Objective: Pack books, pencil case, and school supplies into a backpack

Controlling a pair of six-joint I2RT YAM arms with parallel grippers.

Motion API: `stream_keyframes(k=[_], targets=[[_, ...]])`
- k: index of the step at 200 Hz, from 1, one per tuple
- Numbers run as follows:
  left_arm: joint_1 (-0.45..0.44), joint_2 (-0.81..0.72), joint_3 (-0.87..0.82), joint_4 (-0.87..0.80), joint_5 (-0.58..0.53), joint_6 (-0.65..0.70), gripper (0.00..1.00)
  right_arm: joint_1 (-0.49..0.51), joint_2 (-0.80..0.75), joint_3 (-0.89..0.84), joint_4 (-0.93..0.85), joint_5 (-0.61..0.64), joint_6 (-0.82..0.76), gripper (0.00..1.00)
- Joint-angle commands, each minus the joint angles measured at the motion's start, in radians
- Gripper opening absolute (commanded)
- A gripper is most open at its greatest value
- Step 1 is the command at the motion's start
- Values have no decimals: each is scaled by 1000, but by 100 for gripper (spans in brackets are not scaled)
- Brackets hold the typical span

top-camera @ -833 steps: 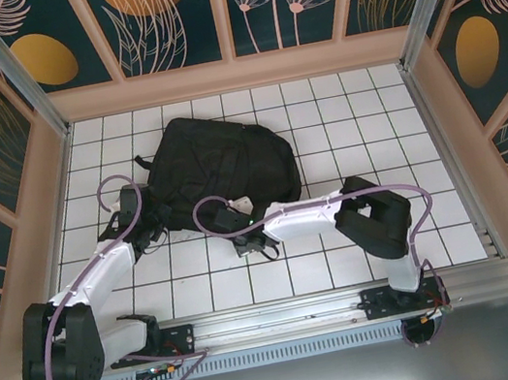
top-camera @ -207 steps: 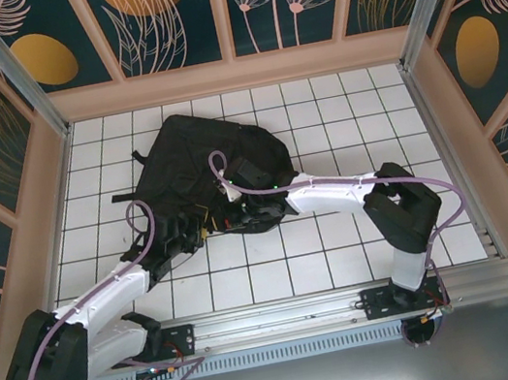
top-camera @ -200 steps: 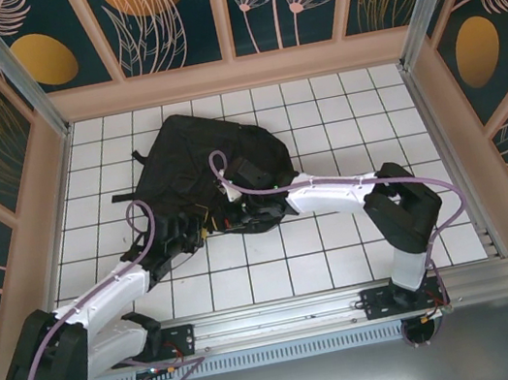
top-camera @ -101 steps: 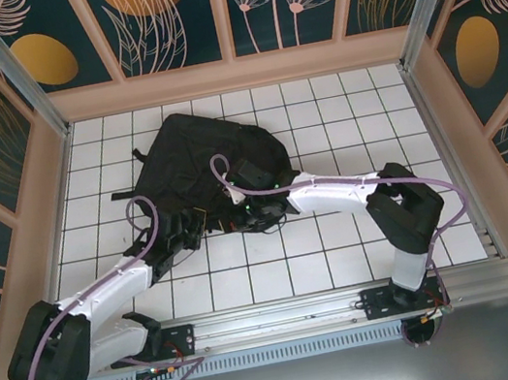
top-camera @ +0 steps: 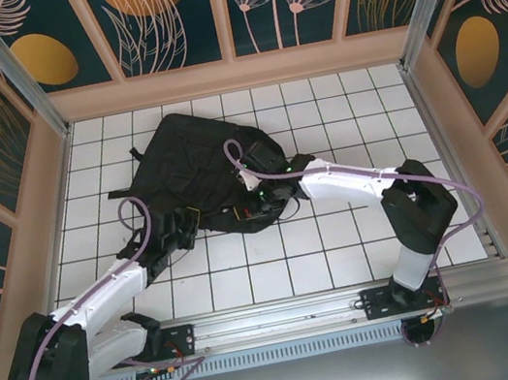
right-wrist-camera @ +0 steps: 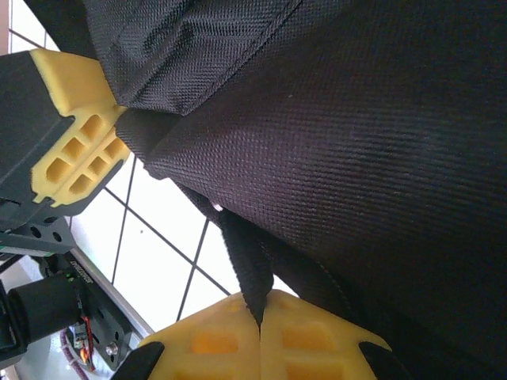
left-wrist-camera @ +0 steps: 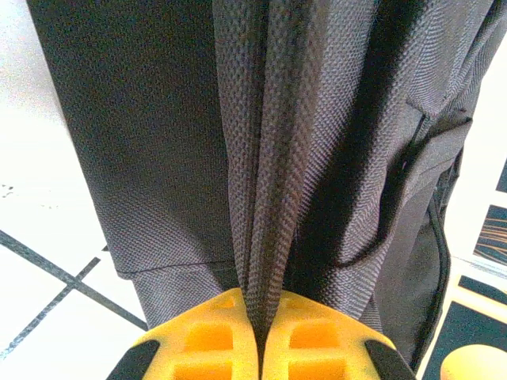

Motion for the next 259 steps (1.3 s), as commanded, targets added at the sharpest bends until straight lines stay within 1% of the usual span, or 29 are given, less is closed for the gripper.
stream_keyframes(k=[1,30,77,131,179,188,205,218,237,239,240,241,242,244,245,253,259], targets=[[43,-7,-22,-73,-97,31,0,-24,-67,-3,-78,-30,-23,0],[51,-9,-19,-77,-96,47,0,-26,-78,-8,-101,-30,-36,0],[61,-30,-16,-111,-117,77,0,-58,-100,-12,-138,-33,-59,0],[86,-58,1,-156,-131,124,0,-104,-119,-6,-224,-10,-127,0],[96,-75,20,-198,-152,164,0,-131,-137,-1,-284,-31,-164,0],[96,-78,24,-198,-153,174,0,-133,-142,4,-291,-48,-171,0],[97,-67,49,-184,-128,214,0,-132,-158,-2,-252,-154,-142,0],[96,-57,78,-192,-118,241,0,-115,-148,17,-237,-212,-108,0],[96,-48,118,-199,-109,292,0,-84,-119,54,-242,-208,-64,0],[97,-47,122,-200,-108,298,2,-82,-115,58,-244,-208,-60,0],[97,-46,124,-201,-106,301,5,-81,-114,61,-244,-209,-56,0],[97,-45,126,-202,-105,304,5,-79,-112,62,-243,-209,-54,0],[97,-45,127,-202,-102,307,10,-78,-111,64,-244,-210,-51,0],[96,-44,133,-204,-98,312,15,-74,-108,67,-240,-213,-44,0],[97,-44,135,-206,-97,315,15,-73,-108,67,-238,-214,-40,0],[96,-39,156,-222,-92,333,37,-62,-106,69,-206,-227,4,0],[96,-38,168,-237,-88,349,49,-54,-106,63,-176,-231,47,0]])
